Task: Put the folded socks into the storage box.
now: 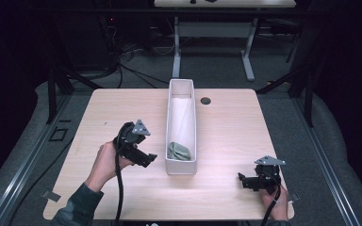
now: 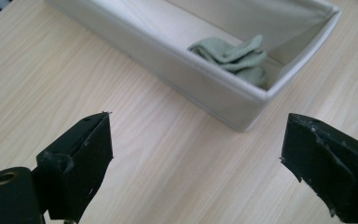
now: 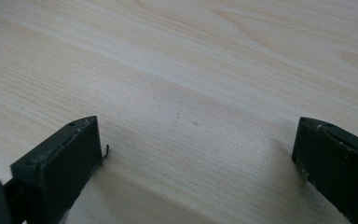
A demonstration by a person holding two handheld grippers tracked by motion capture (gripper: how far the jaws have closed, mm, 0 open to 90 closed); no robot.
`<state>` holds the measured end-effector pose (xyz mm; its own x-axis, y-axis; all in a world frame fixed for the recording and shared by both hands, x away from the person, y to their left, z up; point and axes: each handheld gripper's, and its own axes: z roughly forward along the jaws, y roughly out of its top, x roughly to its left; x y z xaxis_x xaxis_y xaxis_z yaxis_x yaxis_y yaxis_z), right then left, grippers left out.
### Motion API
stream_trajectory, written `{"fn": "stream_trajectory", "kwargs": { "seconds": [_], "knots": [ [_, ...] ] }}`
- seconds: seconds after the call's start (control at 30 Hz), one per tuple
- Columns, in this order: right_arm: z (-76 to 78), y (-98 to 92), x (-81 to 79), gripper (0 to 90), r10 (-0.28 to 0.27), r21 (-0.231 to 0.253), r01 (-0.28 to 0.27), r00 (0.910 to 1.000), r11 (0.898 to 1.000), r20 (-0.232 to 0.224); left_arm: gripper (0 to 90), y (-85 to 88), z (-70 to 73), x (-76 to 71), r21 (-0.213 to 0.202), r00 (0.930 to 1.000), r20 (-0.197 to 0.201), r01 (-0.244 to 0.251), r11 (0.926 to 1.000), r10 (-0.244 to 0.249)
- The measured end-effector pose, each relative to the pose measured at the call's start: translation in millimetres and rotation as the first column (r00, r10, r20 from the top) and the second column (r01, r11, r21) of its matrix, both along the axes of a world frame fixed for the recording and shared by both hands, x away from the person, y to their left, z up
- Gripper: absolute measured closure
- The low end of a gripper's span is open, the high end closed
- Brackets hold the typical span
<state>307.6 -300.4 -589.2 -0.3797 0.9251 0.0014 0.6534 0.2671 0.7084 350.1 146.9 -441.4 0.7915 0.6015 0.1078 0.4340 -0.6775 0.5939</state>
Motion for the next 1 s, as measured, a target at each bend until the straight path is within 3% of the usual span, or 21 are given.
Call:
{"fn": "stream_trajectory", "kwargs": {
  "seconds": [0.2, 0.53, 0.7, 1.0],
  "knots": [
    [-0.2, 0.1, 0.1, 0.5, 0.000, 0.002, 0.000, 1.0000, 1.000, 0.001, 2.9, 23.0, -19.6, -4.6, 0.005, 0.9982, -0.021, -0.055, 0.9985, 0.055],
    [-0.3, 0.1, 0.2, 0.3, -0.001, 0.002, 0.001, 1.0000, 1.000, 0.000, 0.0, 55.3, -57.2, -13.7, -0.029, 0.9900, -0.058, -0.131, 0.9909, 0.129],
    [-0.2, 0.2, 0.2, 0.0, -0.003, 0.001, 0.003, 1.0000, 1.000, -0.002, 0.0, 69.7, -82.2, -19.1, -0.063, 0.9826, -0.083, -0.171, 0.9832, 0.166],
    [-0.4, 0.0, 0.7, 0.0, -0.004, 0.000, 0.004, 1.0000, 1.000, 0.001, 0.0, 84.8, -123.3, -22.0, -0.124, 0.9669, -0.102, -0.246, 0.9615, 0.234]
  ]
}}
